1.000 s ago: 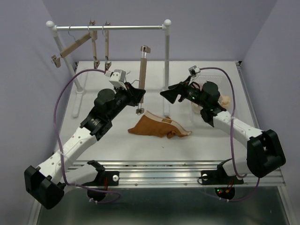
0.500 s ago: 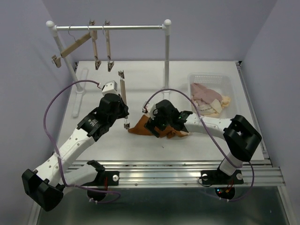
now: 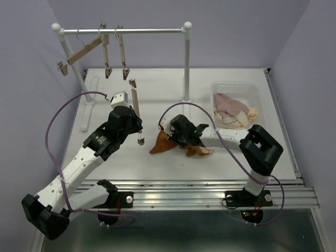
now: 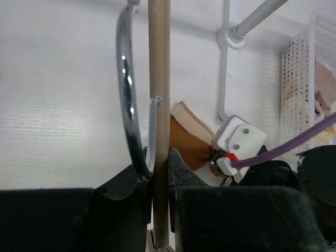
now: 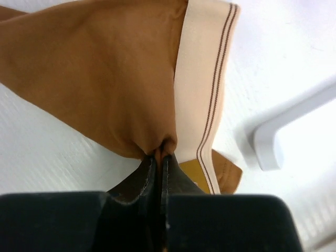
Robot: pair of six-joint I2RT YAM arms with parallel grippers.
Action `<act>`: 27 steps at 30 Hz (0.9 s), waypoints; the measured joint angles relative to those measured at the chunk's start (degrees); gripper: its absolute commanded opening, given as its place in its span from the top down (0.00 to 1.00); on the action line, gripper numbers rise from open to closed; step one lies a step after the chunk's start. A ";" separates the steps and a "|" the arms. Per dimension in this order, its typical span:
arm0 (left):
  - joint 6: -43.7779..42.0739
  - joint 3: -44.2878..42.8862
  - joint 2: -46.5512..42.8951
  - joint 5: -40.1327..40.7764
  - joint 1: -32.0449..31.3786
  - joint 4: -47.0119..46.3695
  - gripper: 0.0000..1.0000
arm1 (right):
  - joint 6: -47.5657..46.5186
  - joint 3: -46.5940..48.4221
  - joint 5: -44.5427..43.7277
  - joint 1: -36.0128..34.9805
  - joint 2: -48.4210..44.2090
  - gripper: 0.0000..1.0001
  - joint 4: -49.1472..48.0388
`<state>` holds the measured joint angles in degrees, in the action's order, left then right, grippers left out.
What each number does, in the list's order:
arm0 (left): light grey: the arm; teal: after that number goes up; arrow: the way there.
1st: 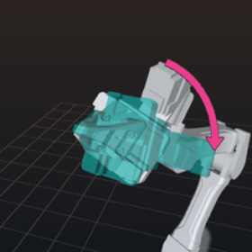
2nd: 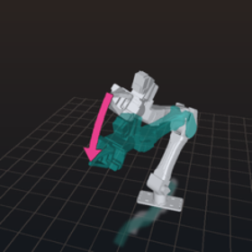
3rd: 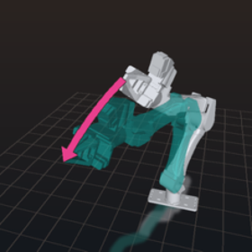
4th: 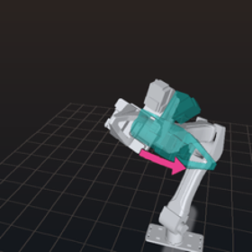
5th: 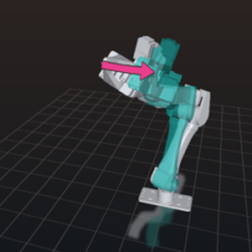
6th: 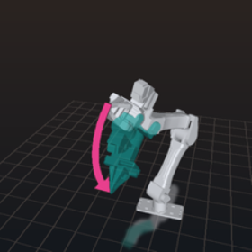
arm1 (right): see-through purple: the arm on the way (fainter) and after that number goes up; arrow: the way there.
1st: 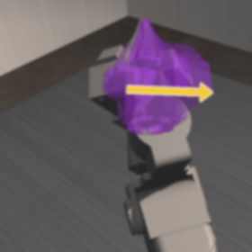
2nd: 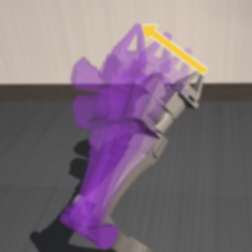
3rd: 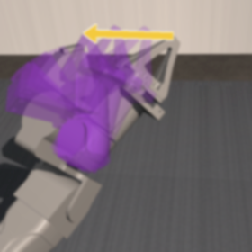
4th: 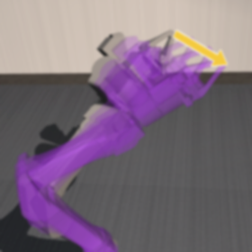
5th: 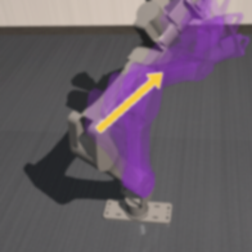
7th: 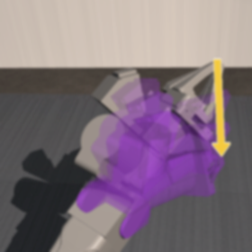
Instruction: Remove the underwear clipped to the hanger
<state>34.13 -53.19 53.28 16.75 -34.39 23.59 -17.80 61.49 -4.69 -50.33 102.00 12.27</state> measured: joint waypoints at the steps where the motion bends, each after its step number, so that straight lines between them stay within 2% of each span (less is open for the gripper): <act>1: 0.00 0.00 0.04 0.00 0.00 0.02 1.00 | 0.26 -0.44 -0.50 0.00 -0.66 0.99 -0.35; 5: -0.28 0.00 0.17 -0.07 0.00 -0.17 1.00 | 2.71 -3.34 -3.65 0.00 -8.24 0.99 -2.54; 9: -0.72 0.00 0.22 -0.24 -0.02 -0.42 1.00 | 7.74 -4.98 -10.16 1.27 -20.06 0.99 -7.74; 13: -1.62 -0.09 0.50 -0.22 0.00 -1.18 1.00 | 13.05 -4.96 -20.11 7.39 -28.83 0.99 -12.98; 18: -3.08 -0.35 2.19 -0.26 0.00 -1.92 1.00 | 17.16 -4.96 -29.79 17.33 -32.44 0.99 -15.56; 22: -4.11 -1.27 3.89 -0.31 0.00 -2.08 1.00 | 17.64 -4.94 -33.55 21.92 -31.61 0.99 -16.09; 26: -5.33 -2.64 5.11 -0.39 -0.02 -2.75 1.00 | 16.96 -4.09 -34.80 26.12 -27.45 0.00 -16.50; 27: -5.55 -2.93 5.35 -0.37 0.00 -2.89 1.00 | 16.94 -3.78 -35.36 26.84 -26.05 0.00 -16.50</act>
<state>28.58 -56.12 58.63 16.38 -34.39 20.71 -0.86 57.71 -40.05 -23.49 75.94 -4.23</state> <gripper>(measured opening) 0.212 0.810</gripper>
